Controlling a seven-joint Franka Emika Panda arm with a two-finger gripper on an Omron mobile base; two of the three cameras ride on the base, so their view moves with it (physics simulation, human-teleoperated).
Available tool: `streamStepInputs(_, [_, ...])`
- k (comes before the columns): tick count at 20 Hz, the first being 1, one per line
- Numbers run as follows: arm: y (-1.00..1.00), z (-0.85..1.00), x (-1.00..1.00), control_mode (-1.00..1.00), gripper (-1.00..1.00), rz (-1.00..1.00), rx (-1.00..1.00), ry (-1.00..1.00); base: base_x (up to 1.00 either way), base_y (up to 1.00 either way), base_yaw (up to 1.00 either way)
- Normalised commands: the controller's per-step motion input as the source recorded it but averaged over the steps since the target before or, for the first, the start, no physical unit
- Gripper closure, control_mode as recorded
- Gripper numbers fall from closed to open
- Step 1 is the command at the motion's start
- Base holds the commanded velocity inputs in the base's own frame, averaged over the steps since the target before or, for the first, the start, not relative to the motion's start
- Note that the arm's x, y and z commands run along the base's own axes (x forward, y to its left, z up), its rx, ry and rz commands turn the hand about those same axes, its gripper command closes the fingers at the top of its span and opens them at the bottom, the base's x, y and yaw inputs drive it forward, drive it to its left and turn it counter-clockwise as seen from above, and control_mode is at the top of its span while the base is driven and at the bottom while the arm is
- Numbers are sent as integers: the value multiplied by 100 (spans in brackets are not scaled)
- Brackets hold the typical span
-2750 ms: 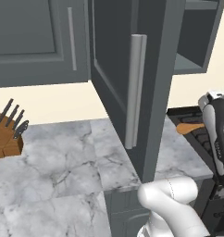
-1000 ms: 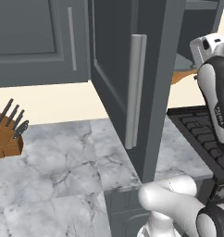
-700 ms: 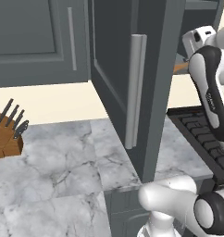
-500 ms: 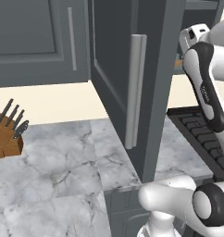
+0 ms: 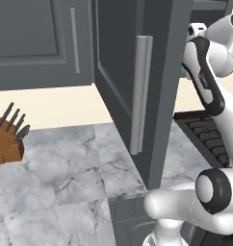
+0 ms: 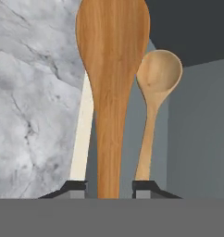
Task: Organize the utensils by type. Pick up the wooden spoons from the counter and place them in the open cabinet. Then pick up the metallic utensils from the counter and place them in the open drawer.
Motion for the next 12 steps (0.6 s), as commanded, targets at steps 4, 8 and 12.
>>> streamStepInputs(4, [3,-4,53,-100,100,0,10,-6,0,0,0])
streamStepInputs(8, [0,-5,53,-100,100,3,8,-7,0,0,0])
streamStepInputs(12, [3,-9,58,-100,100,6,7,-5,0,0,0])
